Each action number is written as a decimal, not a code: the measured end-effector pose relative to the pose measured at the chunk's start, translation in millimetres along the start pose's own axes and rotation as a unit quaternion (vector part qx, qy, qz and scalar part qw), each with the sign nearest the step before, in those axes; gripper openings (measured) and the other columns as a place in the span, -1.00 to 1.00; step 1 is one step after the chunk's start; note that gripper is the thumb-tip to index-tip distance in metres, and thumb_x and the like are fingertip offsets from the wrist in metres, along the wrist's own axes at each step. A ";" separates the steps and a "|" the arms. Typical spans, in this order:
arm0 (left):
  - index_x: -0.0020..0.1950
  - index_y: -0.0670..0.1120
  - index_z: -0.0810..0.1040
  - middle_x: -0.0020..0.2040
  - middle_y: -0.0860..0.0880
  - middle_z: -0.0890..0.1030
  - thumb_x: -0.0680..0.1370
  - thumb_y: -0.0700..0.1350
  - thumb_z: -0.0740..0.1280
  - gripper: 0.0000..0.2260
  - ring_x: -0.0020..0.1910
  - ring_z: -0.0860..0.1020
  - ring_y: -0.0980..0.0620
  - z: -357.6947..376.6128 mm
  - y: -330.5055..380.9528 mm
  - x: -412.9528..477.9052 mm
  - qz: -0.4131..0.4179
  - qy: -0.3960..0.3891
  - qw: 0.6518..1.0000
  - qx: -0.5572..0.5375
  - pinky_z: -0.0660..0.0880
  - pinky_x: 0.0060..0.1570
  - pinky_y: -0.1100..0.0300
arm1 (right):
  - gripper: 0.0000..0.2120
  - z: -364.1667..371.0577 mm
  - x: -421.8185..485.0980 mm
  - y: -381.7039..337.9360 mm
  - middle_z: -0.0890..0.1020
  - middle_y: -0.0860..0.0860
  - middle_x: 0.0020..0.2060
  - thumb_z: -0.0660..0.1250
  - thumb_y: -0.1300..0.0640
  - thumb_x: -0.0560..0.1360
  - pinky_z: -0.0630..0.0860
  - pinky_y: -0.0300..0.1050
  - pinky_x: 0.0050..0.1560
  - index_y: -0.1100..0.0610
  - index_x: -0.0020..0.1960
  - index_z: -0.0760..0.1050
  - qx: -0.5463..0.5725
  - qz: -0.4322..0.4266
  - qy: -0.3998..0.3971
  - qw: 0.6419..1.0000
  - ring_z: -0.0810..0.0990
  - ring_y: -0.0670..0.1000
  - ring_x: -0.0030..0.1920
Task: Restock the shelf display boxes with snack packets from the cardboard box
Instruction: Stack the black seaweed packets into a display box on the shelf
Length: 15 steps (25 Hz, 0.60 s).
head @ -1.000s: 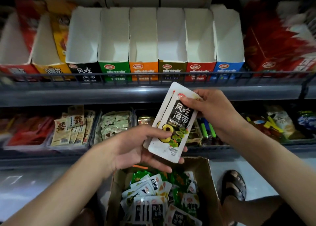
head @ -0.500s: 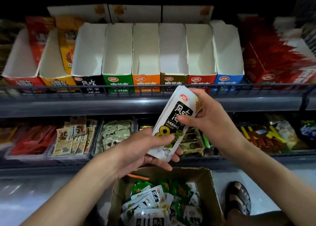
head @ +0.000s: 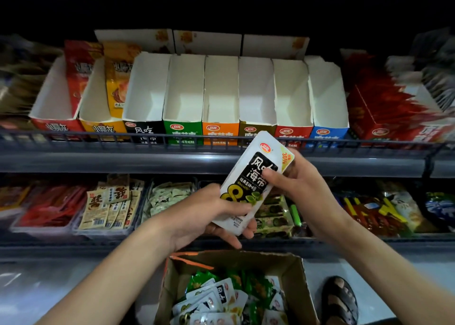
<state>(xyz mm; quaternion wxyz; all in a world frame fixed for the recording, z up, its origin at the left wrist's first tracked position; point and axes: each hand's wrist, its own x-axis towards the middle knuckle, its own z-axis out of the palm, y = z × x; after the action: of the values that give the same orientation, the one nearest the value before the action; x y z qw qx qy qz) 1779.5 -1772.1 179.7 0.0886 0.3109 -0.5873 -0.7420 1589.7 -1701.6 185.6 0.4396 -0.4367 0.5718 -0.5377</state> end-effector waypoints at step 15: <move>0.26 -0.16 0.52 0.06 -0.22 0.67 0.53 -0.18 0.33 -0.70 0.05 0.65 -0.18 -75.3 51.5 -46.4 0.128 0.090 0.983 -0.092 0.65 -0.10 0.03 | -0.95 89.4 68.9 -85.0 0.70 0.13 -0.18 0.36 0.27 0.54 0.53 -0.27 -0.32 0.24 -0.01 0.57 -0.057 -0.126 -0.080 0.987 0.61 0.02 -0.30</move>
<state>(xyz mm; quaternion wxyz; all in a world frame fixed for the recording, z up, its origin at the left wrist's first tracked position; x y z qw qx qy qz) 1846.7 -1825.7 235.2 0.2639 0.2890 -0.5410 -0.7444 1662.9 -1792.7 265.0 0.3869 -0.5712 0.5051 -0.5186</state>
